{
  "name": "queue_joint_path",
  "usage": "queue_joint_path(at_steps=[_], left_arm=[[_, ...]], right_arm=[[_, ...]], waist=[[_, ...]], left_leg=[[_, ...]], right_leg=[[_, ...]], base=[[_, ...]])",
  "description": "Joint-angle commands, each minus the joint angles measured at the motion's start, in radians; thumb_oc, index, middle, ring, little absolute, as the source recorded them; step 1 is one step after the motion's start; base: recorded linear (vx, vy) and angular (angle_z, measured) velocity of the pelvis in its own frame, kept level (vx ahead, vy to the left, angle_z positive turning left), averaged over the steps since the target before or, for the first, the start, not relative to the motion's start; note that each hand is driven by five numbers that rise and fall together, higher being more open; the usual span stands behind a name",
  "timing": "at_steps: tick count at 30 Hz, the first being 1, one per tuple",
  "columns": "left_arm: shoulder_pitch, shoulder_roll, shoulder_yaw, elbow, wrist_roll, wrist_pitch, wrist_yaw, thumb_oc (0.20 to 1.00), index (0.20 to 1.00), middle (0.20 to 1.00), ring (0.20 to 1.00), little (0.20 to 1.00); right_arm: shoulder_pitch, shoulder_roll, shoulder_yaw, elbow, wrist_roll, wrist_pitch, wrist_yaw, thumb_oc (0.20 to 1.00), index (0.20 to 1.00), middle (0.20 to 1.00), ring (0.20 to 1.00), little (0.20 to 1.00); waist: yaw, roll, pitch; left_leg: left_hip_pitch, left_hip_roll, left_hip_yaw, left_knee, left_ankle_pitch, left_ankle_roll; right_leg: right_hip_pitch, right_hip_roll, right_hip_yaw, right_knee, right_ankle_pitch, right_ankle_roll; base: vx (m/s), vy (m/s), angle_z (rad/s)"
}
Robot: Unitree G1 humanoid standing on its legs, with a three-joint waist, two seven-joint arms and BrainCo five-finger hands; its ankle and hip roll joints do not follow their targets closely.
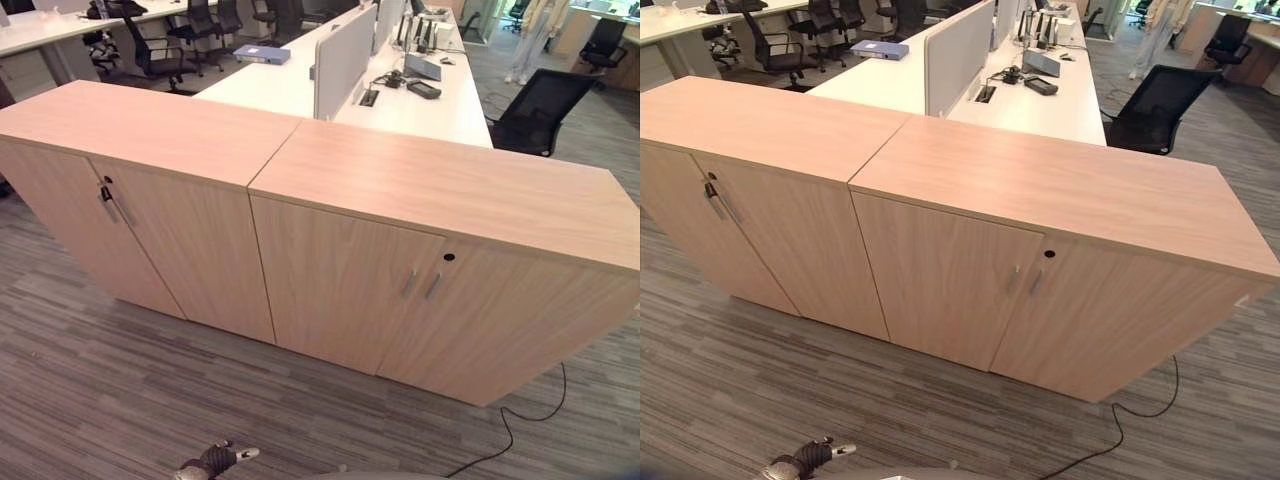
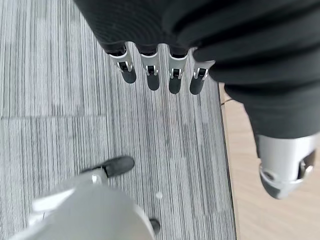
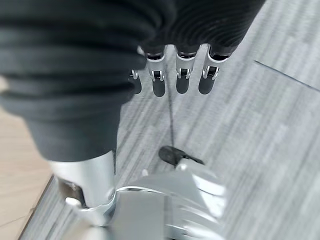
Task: Put the empty folder in the office cabinet
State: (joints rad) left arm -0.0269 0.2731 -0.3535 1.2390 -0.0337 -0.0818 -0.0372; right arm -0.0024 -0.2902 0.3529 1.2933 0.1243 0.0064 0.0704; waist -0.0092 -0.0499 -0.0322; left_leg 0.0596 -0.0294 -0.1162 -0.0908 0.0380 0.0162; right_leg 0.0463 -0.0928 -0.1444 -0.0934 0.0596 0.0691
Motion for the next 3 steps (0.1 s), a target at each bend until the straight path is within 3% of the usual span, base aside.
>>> queue_joint_path(at_steps=[1, 3], left_arm=[[-0.048, -0.034, 0.009, 0.049, -0.003, -0.021, 0.008, 1.0, 1.0, 1.0, 1.0, 1.0], [-0.045, -0.038, 0.009, 0.051, -0.005, -0.022, 0.011, 1.0, 1.0, 1.0, 1.0, 1.0]], right_arm=[[-0.039, 0.04, -0.001, 0.024, -0.007, -0.016, 0.002, 1.0, 1.0, 1.0, 1.0, 1.0], [-0.03, 0.044, -0.008, 0.031, -0.004, -0.015, 0.001, 1.0, 1.0, 1.0, 1.0, 1.0]], waist=[[0.012, -0.003, 0.022], [0.01, -0.002, 0.021]], left_leg=[[-0.011, 0.008, -0.011, 0.004, -0.098, -0.02], [-0.01, 0.009, -0.009, 0.004, -0.099, -0.019]], right_leg=[[0.012, 0.025, 0.035, 0.006, -0.074, 0.03], [0.012, 0.025, 0.035, 0.006, -0.074, 0.03]], base=[[0.01, 0.034, -0.04], [0.01, 0.023, -0.07]])
